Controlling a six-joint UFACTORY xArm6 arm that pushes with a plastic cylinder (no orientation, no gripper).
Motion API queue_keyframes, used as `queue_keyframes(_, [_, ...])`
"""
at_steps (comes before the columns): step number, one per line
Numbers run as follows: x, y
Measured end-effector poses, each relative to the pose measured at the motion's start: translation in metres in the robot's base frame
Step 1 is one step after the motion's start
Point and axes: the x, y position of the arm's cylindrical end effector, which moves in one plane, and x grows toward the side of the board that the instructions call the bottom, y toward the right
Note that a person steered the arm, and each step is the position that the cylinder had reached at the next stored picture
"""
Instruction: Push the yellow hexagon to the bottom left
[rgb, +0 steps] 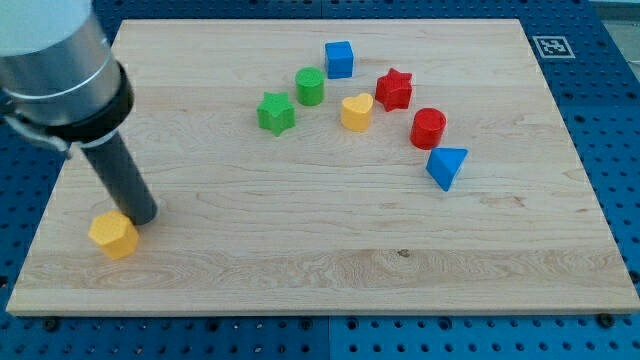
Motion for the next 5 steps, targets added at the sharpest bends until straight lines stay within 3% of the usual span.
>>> queue_keyframes(3, [0.032, -0.007])
queue_keyframes(4, [0.029, 0.071])
queue_keyframes(5, [0.028, 0.088])
